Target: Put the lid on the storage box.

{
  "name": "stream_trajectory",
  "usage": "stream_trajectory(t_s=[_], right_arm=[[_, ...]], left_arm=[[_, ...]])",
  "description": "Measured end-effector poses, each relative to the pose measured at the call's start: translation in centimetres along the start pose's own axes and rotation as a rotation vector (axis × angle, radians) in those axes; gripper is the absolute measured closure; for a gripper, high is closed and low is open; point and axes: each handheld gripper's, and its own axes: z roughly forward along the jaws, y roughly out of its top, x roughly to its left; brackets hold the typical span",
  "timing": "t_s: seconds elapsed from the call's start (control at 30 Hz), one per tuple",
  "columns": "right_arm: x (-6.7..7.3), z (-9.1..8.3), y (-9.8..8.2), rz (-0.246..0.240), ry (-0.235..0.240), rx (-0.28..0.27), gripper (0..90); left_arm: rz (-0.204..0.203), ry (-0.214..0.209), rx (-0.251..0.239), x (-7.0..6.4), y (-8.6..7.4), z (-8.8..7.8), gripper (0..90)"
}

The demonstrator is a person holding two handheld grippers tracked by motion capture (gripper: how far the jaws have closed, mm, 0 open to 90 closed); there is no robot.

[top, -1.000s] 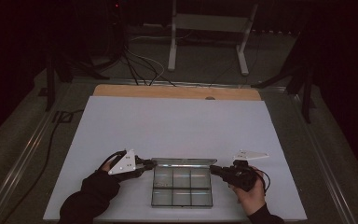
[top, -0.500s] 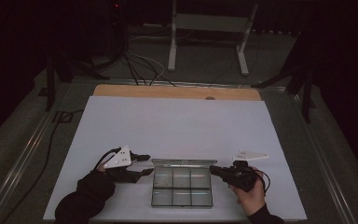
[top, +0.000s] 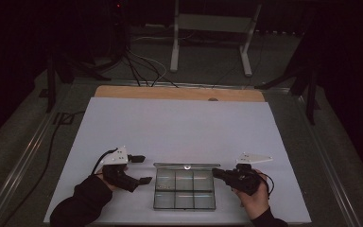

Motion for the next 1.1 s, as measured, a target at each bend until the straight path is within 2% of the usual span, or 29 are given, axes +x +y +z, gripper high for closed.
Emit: stream_trajectory(t_s=[0.03, 0.1, 0.2, 0.27, 0.37, 0.53, 1.1], right_arm=[[0.0, 0.0, 0.0, -0.002, 0.001, 0.000, 90.0], [0.1, 0.0, 0.0, -0.005, -0.003, 0.002, 90.0], [0.1, 0.0, 0.0, -0.008, -0.001, 0.004, 90.0], [0.2, 0.0, 0.0, -0.009, -0.002, 0.004, 90.0], [0.3, -0.1, 0.0, -0.011, -0.001, 0.003, 90.0], [0.5, 0.0, 0.0, -0.024, -0.006, 0.004, 90.0], [0.9, -0.1, -0.9, -0.017, 0.006, 0.027, 90.0]], left_arm=[[-0.016, -0.002, 0.001, 0.0, 0.0, -0.1, 10.8], [-0.028, 0.007, 0.019, 0.1, -0.1, -0.1, 9.8], [-0.030, 0.017, 0.014, 0.0, -0.4, -0.3, 7.0], [-0.052, 0.014, 0.027, 0.1, -0.5, -0.5, 1.5], [-0.066, -0.007, 0.017, 0.1, -0.6, -1.1, 1.4], [-0.059, -0.028, 0.021, -0.2, -0.9, -1.7, 0.7], [-0.069, -0.065, 0.016, -1.1, -2.2, -2.5, 0.7]])
